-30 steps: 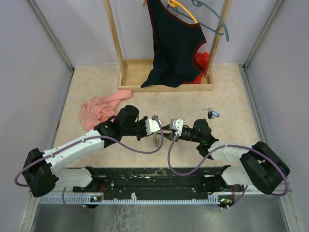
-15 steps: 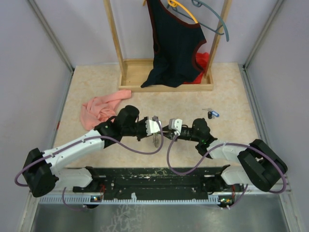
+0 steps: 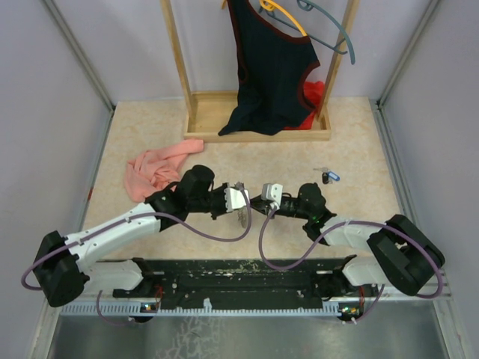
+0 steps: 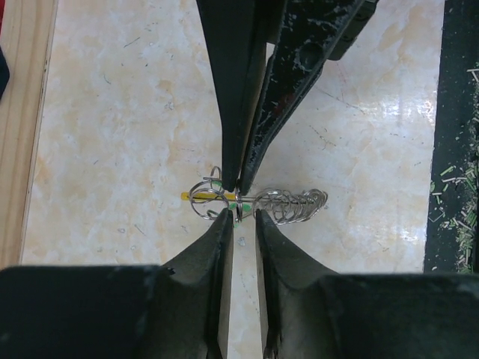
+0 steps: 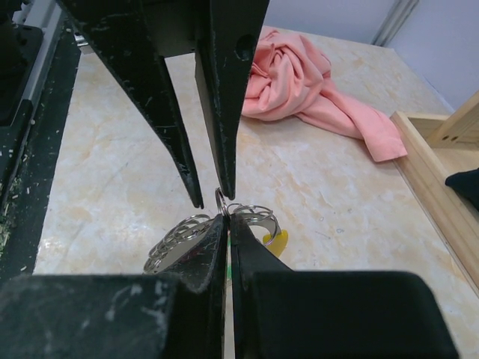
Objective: Put the keys on the keyring
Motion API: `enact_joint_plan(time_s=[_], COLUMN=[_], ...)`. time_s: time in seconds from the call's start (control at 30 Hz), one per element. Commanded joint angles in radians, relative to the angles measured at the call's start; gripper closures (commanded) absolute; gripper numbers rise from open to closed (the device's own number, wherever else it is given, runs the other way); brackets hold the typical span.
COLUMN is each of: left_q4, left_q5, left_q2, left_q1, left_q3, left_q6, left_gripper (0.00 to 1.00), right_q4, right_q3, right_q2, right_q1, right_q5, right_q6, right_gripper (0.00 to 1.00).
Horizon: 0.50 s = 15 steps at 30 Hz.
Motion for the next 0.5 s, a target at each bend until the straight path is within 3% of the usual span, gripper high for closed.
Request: enact_joint_plan(time_s=[0.0,0.47], left_q4=[0.044,0.067], left_q5=[0.012,-0.025], left_q2=[-0.037,0.006], left_q1=[-0.007,-0.008], left_q3=[-0.036,-0.04], left_q6=[0.013,-0.01], left_gripper=[0.75,0.78], right_q4=[0.094,0.128], right_q3=[0.027,0.022], right_q2=[0.002,0.014], right_q1=[-0.007,-0.007], right_q5=[-0.03,-0.048], right_q6=[0.019,0.05], right_gripper=[1.0,1.0])
